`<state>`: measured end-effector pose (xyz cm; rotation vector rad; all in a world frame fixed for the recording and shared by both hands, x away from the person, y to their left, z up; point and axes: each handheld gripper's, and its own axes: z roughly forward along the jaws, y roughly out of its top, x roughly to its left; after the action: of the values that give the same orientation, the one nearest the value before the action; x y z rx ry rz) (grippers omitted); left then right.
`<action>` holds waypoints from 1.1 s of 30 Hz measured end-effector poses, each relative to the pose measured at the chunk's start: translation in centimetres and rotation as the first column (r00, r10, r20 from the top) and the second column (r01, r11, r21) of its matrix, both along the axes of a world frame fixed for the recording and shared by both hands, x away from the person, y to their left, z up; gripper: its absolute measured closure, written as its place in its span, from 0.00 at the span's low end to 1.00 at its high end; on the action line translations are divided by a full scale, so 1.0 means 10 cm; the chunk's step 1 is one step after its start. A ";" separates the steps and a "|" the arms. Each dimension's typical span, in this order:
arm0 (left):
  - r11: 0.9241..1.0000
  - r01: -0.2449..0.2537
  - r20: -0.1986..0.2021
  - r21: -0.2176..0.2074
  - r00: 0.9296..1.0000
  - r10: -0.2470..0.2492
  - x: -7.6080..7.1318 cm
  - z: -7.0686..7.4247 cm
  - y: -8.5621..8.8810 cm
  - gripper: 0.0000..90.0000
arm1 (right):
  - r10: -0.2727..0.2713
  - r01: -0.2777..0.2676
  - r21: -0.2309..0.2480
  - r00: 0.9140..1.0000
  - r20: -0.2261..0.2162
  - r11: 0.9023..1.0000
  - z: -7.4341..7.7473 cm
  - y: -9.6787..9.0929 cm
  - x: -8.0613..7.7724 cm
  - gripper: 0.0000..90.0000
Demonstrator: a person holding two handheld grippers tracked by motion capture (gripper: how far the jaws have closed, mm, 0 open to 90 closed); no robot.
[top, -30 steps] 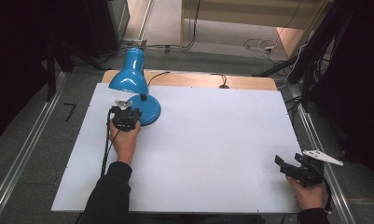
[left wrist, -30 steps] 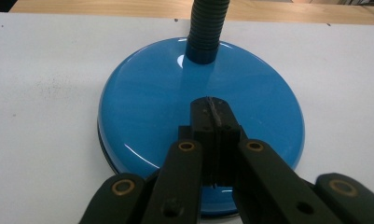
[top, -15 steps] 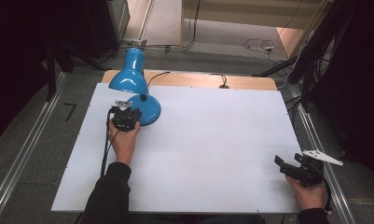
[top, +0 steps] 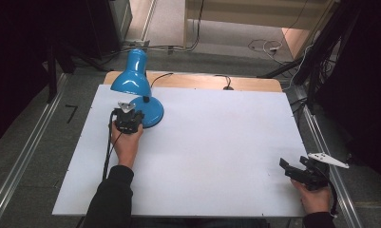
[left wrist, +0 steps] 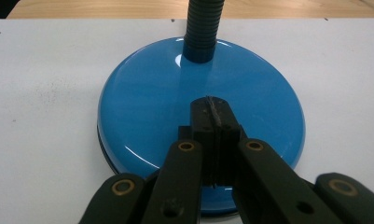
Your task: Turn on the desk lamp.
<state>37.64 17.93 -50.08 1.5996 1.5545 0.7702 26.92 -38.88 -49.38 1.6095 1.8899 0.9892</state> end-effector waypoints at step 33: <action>0.999 0.026 -0.010 0.040 1.000 -0.026 -0.03 0.00 0.01 1.00 | 0.003 -0.003 -0.002 1.000 0.000 1.000 0.00 0.00 0.00 0.15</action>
<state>37.39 18.05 -50.08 1.6516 1.5303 0.7854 26.92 -38.85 -49.40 1.6062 1.8934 0.9874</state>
